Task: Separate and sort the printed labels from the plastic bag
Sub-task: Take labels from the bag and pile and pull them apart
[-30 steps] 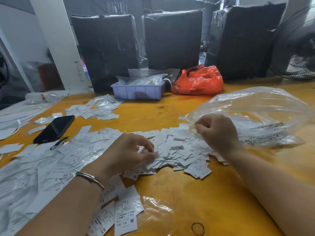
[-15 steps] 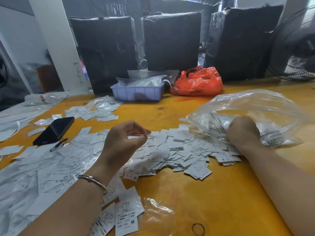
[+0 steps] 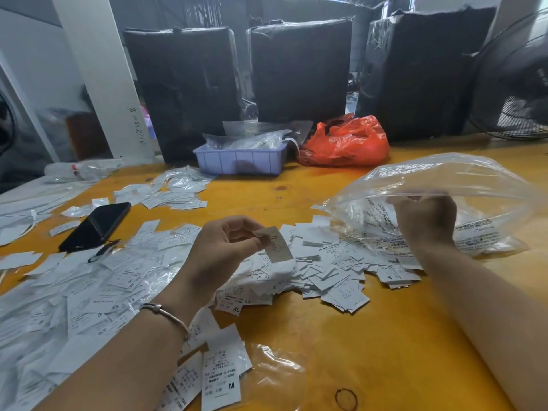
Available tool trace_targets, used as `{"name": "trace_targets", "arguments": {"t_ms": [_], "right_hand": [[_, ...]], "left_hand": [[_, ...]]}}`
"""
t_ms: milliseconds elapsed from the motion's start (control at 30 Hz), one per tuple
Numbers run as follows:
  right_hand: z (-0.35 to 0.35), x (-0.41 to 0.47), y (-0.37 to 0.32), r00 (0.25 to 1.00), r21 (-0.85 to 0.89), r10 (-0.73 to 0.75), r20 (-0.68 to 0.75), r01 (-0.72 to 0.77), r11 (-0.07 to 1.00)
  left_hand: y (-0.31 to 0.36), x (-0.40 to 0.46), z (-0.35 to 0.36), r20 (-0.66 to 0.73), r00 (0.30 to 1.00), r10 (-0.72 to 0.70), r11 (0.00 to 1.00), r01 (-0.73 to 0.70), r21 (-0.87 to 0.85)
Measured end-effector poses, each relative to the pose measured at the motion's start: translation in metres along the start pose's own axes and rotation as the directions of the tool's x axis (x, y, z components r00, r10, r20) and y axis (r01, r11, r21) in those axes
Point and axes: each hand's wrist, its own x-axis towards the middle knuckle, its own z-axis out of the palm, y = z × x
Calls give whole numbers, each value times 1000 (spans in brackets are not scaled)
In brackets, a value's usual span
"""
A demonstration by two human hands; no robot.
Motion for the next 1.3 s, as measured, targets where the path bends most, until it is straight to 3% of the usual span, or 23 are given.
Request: {"name": "trace_targets", "arguments": {"t_ms": [67,100,167,233,333,500,667,833,1067,1200,1300], "right_hand": [[-1,-10,-10,939,277,157,307,-246,929],[-1,-15,-16,848,353,188,496,-395,848],[1,-25,-24,626,341,131,769,-575,744],[4,-35,-28,458,277,29,889,-586,762],[10,-51,-34,367,226,-25,930,-517,826],[17,-72,-44,395,289,-124,910,-391,874],[16,-75,-47,360,339,-185,914,-432,835],[13,-67,-44,495,402,-180,850,-389,829],[16,-73,-42,639,527,-292,711,-210,824],[15,-75,-46,676,578,-301,673,-226,784],[14,-75,-47,683,585,-304,664,-222,780]], "left_hand": [[2,-1,0,76,997,-21,999,24,-35],[3,-2,1,122,992,-34,998,40,-42],[4,-3,2,209,976,-61,996,73,-52],[6,-4,4,273,959,-74,992,99,-80],[9,-7,7,339,937,-81,983,131,-126],[8,-7,11,283,958,-55,991,87,-99],[9,-6,9,185,981,-65,989,88,-117],[10,-5,7,163,985,-60,981,88,-174],[13,-7,3,181,983,-27,976,65,-207],[14,-9,4,283,959,-27,972,91,-218],[13,-9,7,244,970,-4,972,60,-225]]}}
